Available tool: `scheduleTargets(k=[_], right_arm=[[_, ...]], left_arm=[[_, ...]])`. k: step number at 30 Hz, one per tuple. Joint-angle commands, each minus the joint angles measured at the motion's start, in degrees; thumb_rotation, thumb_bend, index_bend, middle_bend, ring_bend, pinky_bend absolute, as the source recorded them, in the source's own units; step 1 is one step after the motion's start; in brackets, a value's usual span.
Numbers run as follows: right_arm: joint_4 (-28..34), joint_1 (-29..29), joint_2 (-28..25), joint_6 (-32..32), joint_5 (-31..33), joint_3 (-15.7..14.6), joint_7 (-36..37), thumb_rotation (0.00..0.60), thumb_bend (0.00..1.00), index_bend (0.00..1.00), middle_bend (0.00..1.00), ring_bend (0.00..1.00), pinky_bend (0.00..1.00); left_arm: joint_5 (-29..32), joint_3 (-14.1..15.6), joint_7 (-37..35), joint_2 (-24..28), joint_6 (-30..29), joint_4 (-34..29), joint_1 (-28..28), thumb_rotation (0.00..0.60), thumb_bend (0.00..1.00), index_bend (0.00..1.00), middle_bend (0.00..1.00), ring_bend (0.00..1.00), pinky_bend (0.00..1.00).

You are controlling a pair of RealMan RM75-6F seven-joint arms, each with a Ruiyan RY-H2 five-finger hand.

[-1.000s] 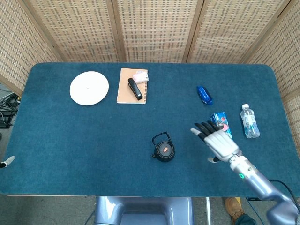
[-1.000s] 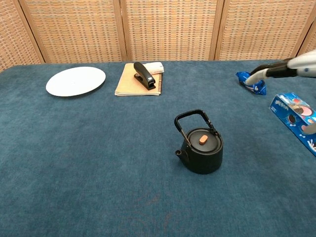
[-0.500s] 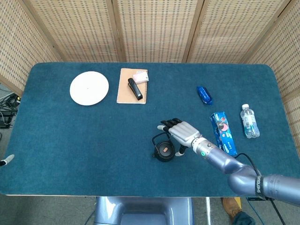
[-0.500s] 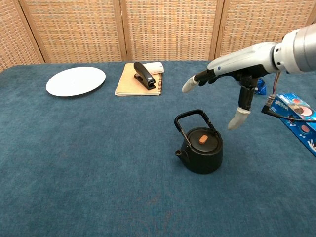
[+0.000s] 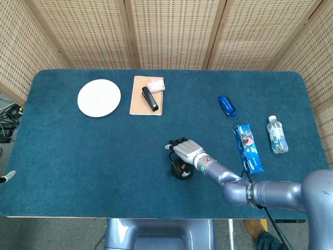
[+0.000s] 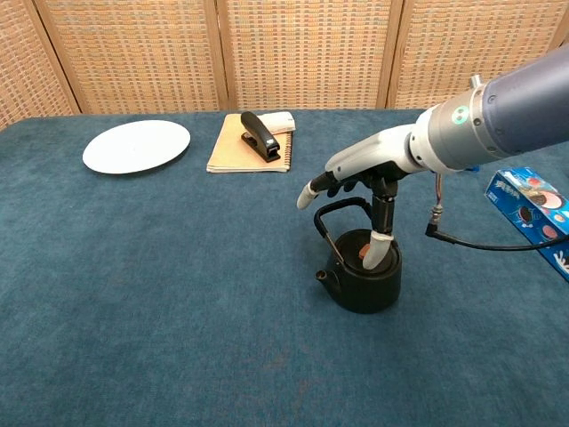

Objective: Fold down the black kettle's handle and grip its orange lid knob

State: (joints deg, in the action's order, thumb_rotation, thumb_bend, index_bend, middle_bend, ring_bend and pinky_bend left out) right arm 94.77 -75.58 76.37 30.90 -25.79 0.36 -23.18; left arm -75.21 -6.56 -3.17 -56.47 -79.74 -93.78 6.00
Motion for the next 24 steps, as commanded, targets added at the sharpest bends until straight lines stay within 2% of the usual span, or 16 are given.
scheduleTargets(k=[1, 3, 10, 15, 24], right_arm=[[-0.58, -3.07, 1.61, 1.65, 3.90, -2.28, -1.50, 0.600, 0.00, 0.06, 0.02, 0.00, 0.00], [-0.41, -4.41, 1.84, 2.43, 5.58, -3.26, -2.16, 0.600, 0.00, 0.11, 0.07, 0.00, 0.00], [3.17, -6.98, 0.18, 5.64, 8.50, -5.17, -3.55, 0.600, 0.00, 0.18, 0.14, 0.00, 0.00], [6.67, -7.08, -2.27, 7.01, 8.55, -6.26, -3.65, 0.600, 0.00, 0.27, 0.27, 0.00, 0.00], [14.85, -5.05, -10.03, 9.20, 4.38, -6.87, -2.21, 0.600, 0.00, 0.29, 0.31, 0.00, 0.00]], left_arm=[[0.03, -0.03, -0.11, -0.02, 0.05, 0.08, 0.04, 0.600, 0.00, 0.00, 0.00, 0.00, 0.00], [0.07, -0.03, -0.22, -0.04, 0.10, 0.16, 0.06, 0.600, 0.00, 0.00, 0.00, 0.00, 0.00], [-0.10, 0.02, -0.75, -0.01, 0.23, 0.39, 0.11, 0.600, 0.00, 0.00, 0.00, 0.00, 0.00], [-0.58, 0.13, -1.02, 0.13, -0.22, 0.23, -0.05, 0.600, 0.00, 0.00, 0.00, 0.00, 0.00], [-1.31, 0.38, -1.11, 0.26, -0.63, -0.09, -0.17, 0.600, 0.00, 0.00, 0.00, 0.00, 0.00]])
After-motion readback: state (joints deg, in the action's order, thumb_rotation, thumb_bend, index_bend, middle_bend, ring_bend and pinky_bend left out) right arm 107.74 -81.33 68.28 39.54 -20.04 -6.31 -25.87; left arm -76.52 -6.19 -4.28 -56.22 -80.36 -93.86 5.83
